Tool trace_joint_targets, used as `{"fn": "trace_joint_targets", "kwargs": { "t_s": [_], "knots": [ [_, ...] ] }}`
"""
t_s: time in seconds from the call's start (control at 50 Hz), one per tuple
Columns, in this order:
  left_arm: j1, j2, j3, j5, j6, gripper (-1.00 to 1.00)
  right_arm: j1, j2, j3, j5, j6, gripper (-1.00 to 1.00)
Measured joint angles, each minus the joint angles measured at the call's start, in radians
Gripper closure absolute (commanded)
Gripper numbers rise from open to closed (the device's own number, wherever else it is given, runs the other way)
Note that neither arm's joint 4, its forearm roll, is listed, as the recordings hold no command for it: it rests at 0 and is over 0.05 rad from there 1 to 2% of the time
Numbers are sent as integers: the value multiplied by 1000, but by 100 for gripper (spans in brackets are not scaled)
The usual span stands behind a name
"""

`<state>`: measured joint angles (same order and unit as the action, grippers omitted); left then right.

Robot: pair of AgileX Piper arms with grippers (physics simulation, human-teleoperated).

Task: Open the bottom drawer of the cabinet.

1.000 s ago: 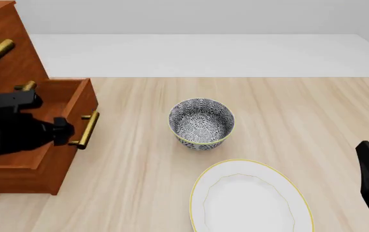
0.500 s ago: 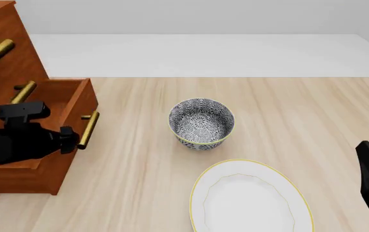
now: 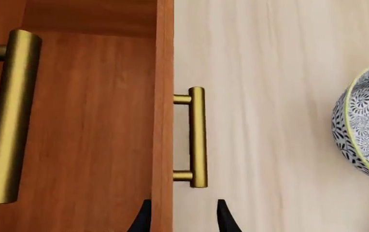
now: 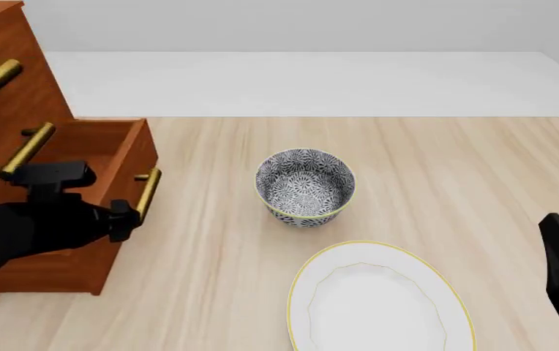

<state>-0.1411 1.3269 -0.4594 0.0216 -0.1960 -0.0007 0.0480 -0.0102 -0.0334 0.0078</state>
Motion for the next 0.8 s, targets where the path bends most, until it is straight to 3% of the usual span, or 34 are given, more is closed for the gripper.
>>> {"fn": "trace_joint_targets", "kwargs": {
  "t_s": [0.8],
  "knots": [
    [-218,69,-39,-38,-113,-100,0,0,0,0,0,-100]
  ]
}}
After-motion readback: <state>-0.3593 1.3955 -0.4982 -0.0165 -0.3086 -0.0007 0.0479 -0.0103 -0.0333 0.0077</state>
